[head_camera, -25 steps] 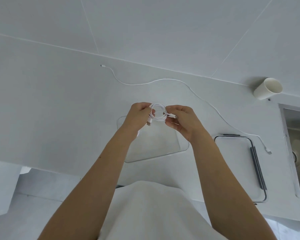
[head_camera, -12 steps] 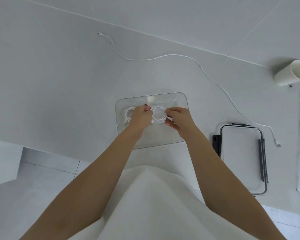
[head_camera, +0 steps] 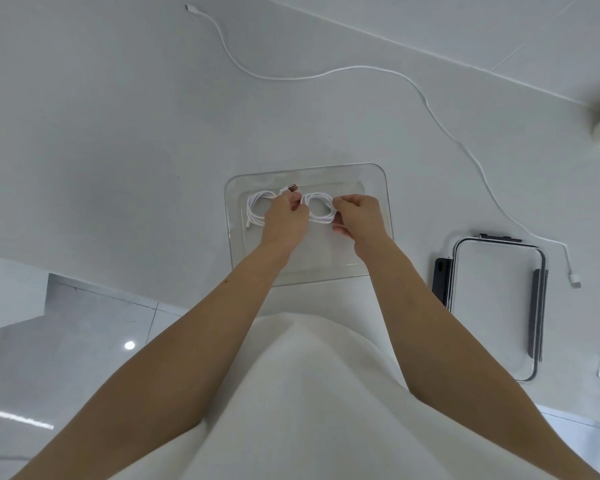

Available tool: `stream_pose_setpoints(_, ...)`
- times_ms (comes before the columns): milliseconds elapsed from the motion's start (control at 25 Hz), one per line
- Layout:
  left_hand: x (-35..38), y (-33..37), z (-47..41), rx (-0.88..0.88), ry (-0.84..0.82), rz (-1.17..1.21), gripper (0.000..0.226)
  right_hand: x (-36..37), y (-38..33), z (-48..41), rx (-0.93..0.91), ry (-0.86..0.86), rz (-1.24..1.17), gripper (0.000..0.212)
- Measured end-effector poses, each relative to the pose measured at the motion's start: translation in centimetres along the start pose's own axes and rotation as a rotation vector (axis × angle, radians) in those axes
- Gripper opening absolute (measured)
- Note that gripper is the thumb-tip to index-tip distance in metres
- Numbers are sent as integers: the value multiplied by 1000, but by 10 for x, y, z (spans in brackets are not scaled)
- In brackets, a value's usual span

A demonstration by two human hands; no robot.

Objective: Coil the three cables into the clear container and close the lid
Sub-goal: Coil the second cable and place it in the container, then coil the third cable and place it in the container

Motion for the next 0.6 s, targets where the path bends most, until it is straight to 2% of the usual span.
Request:
stream_pose_setpoints(80,2,2,-1,20,2,-29,32,-1,-4,0,-31,36,92,14)
stream_pose_setpoints(200,7,8,2,41,-17,-45,12,-4,-10,1,-78,64,177,18)
stream_pose_setpoints(320,10,12,6,57,-31,-60,25,-4,-12,2,-89,56,181,16)
stream_pose_setpoints(520,11,16,10,67,-51,-57,27,-6,-12,10,-114,51,182,12)
stream_pose_setpoints(600,10,16,12,63,-64,-46,23,-8,-14,14,-127,50,218,21)
Point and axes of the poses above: each hand's wrist, its own z-axis away from the middle knuckle, its own x-axis out of the palm, y = z × x, the point moved 10 cm from there along -z, towards the middle knuckle, and after that the axes turned 6 degrees about -y, right-handed, at the moved point
